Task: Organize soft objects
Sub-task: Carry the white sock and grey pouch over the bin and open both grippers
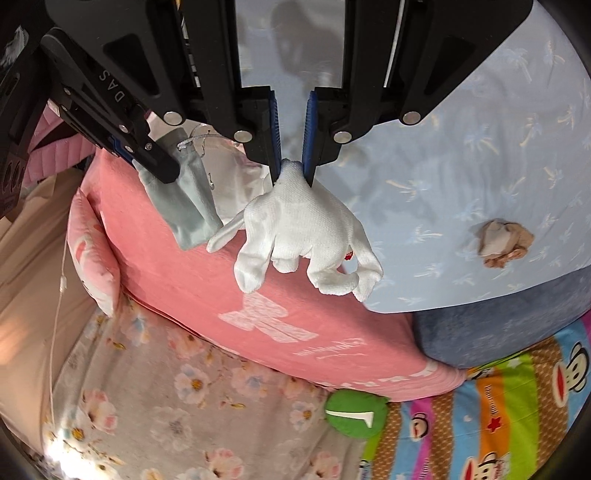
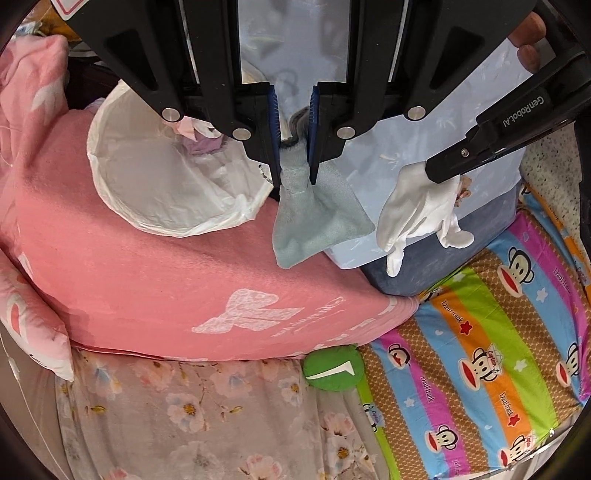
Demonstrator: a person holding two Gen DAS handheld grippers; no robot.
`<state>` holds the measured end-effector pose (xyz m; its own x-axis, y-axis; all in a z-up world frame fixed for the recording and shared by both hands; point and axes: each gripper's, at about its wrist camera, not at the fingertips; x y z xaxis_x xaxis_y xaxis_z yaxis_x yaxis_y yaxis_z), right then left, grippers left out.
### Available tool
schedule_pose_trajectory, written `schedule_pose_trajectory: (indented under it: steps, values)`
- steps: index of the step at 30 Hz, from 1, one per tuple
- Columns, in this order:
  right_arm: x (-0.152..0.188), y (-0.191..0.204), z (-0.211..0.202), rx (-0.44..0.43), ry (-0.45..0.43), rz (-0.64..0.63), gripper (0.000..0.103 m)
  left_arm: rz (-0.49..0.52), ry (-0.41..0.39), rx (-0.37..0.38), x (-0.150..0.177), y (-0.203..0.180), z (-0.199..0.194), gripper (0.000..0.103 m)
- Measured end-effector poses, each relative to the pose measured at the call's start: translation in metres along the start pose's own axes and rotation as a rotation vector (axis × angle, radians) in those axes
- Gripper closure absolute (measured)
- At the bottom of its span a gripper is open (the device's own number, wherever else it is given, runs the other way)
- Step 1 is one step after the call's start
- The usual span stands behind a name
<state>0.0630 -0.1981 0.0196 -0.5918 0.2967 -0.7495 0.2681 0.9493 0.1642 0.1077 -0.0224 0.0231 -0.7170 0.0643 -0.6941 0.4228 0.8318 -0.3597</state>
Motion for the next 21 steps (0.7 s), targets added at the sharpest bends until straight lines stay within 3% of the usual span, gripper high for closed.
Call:
schedule_pose_trajectory:
  steps: [14, 21]
  values:
    - [-0.004, -0.077, -0.006, 0.058, -0.019, 0.106, 0.091, 0.1, 0.079, 0.065, 0.004, -0.069, 0.041, 0.091]
    - [-0.005, -0.102, -0.005, 0.08, -0.024, 0.143, 0.09, 0.116, 0.108, 0.107, 0.006, -0.09, 0.057, 0.085]
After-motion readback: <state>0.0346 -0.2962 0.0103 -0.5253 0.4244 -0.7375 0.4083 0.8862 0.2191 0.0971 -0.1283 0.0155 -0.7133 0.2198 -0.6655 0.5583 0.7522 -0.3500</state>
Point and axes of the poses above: each gripper's, at about its wrist camera, not at the fingertips, and z roughly the way its jaws point, y to its left, x to its underside, and after that the axes turned 5 degrees about x, right-handed
